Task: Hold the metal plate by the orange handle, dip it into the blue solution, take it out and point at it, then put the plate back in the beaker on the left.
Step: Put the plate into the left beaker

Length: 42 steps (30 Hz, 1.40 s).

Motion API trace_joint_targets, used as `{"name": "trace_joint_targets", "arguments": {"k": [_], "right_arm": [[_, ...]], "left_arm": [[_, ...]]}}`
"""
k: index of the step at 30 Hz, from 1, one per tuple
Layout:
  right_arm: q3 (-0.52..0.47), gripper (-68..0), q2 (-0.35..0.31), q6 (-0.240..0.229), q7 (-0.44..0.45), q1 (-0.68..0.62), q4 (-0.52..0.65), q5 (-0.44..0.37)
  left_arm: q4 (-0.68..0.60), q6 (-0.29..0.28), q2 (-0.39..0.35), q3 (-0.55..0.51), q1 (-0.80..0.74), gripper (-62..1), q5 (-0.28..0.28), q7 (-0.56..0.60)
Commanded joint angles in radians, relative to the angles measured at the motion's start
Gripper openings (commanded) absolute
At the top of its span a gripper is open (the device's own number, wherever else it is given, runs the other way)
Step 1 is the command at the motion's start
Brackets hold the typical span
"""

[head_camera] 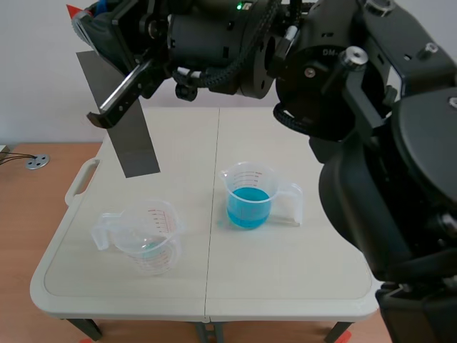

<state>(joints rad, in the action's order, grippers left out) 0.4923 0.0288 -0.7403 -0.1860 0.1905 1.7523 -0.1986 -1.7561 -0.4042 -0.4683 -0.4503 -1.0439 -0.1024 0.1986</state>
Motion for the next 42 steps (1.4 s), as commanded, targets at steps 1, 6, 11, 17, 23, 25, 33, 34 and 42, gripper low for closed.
{"name": "trace_joint_targets", "arguments": {"k": [1,6,11,17,23,25,33,34,42], "right_arm": [[0.007,-66.2,0.014,-0.005,0.005,0.029,0.013,-0.01],[0.033,-66.2,0.016,-0.005,0.004,0.028,0.011,-0.01],[0.052,-66.2,0.016,-0.005,0.003,0.028,0.011,-0.01],[0.053,-66.2,0.016,-0.005,0.004,0.028,0.004,-0.01],[0.052,-66.2,0.016,-0.005,0.005,0.028,-0.039,-0.01],[0.052,-66.2,0.016,-0.005,0.011,0.028,-0.055,-0.011],[0.052,-66.2,0.016,-0.005,0.026,0.028,-0.105,-0.01],[0.052,-66.2,0.016,-0.005,0.029,0.028,-0.113,-0.01],[0.052,-66.2,0.016,-0.005,0.039,0.028,-0.167,-0.01]], "left_arm": [[-0.019,-0.002,0.002,-0.002,0.0,-58.0,-0.01,0.011],[-0.019,-0.002,0.002,-0.002,0.0,-58.0,-0.01,0.01],[-0.019,-0.002,0.002,-0.002,-0.001,-58.0,-0.01,-0.016],[-0.019,-0.002,0.003,-0.002,-0.006,-58.0,-0.01,-0.016],[-0.019,-0.002,0.003,-0.002,-0.006,-58.0,-0.01,-0.015],[-0.019,-0.002,0.003,-0.002,-0.006,-58.0,-0.01,-0.015],[-0.019,-0.002,0.003,-0.002,-0.006,-58.0,-0.01,-0.015],[-0.019,-0.002,0.003,-0.002,-0.006,-58.0,-0.01,-0.015],[-0.018,-0.002,0.003,-0.002,-0.006,-58.0,-0.01,-0.015]]}}
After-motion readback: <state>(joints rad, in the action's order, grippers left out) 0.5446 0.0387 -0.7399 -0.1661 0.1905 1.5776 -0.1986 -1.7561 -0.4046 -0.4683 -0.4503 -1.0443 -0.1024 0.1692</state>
